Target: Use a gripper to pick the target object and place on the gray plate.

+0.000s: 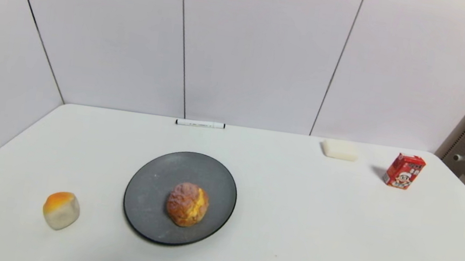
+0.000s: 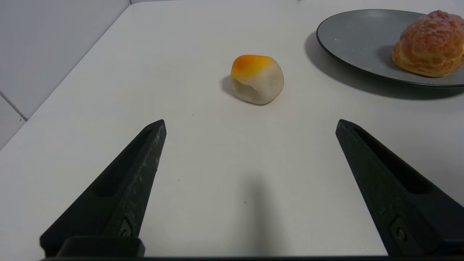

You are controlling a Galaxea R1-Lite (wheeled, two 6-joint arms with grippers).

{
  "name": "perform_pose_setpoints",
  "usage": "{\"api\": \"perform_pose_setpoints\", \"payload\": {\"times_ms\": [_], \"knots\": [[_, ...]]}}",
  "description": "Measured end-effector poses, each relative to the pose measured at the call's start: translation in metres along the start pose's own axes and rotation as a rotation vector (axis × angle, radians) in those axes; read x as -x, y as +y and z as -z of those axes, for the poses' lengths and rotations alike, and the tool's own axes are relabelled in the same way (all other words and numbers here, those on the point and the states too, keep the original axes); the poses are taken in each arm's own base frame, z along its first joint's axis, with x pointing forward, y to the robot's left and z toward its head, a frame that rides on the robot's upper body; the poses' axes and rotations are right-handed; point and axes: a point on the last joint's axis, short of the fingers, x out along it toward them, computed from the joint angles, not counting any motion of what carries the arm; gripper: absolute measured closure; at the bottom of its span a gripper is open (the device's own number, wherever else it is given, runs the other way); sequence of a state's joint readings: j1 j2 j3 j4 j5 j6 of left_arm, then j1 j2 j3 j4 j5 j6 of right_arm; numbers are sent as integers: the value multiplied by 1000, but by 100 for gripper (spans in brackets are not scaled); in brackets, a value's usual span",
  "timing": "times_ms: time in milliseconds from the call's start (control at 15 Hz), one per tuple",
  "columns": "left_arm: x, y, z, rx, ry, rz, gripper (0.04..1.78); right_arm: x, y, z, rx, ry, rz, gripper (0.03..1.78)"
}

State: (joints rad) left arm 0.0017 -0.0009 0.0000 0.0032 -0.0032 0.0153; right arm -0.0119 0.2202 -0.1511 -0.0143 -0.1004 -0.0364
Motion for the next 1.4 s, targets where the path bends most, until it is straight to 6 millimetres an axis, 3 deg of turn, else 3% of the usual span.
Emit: {"api": "perform_pose_setpoints", "payload": {"times_ms": [267, 467, 933, 1400], "knots": [[0, 0, 0, 0, 0, 0, 13, 2, 2, 32, 18, -32, -51, 12], [0, 0, 0, 0, 0, 0, 13, 7, 3, 44, 13, -48, -123, 12], [0, 0, 0, 1, 0, 0, 13, 10, 3, 47, -99, -68, -103, 12], [0, 0, 0, 0, 0, 0, 13, 10, 3, 47, -100, -67, -102, 12]]}}
